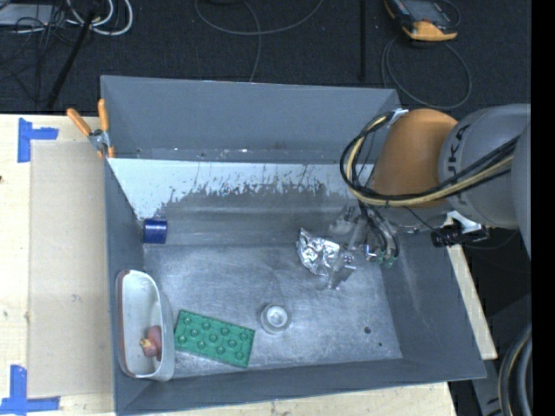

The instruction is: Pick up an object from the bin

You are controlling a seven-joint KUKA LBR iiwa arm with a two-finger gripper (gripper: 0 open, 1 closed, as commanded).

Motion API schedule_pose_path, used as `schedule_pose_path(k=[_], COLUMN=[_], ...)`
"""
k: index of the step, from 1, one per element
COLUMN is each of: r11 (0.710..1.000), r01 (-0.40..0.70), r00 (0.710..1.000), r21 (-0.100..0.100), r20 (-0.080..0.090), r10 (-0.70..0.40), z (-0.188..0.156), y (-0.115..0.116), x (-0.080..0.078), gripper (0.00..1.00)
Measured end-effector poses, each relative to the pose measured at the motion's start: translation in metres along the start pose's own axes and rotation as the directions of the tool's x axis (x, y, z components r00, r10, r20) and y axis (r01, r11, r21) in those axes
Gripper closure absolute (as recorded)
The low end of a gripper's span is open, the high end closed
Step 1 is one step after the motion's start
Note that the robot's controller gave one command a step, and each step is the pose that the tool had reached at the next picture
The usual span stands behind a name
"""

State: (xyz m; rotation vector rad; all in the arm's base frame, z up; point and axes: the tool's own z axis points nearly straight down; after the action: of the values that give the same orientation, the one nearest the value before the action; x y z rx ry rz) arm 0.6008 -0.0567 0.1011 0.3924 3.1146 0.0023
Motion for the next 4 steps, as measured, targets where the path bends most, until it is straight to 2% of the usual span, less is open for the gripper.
schedule_pose_path(k=[1, 2, 3, 4], r11=[0.998, 0.99, 0.985, 0.986], r01=[-0.069, -0.138, -0.17, -0.168], r00=[0.998, 0.99, 0.985, 0.986], r21=[0.001, 0.0, -0.003, -0.005], r20=[-0.002, -0.002, 0.016, 0.021], r10=[0.069, 0.138, 0.17, 0.168], z=[0.002, 0.027, 0.025, 0.023], y=[-0.007, -0.005, -0.003, -0.003], x=[-0.002, -0.004, 0.012, 0.01], gripper=[0.0, 0.0, 0.0, 1.0])
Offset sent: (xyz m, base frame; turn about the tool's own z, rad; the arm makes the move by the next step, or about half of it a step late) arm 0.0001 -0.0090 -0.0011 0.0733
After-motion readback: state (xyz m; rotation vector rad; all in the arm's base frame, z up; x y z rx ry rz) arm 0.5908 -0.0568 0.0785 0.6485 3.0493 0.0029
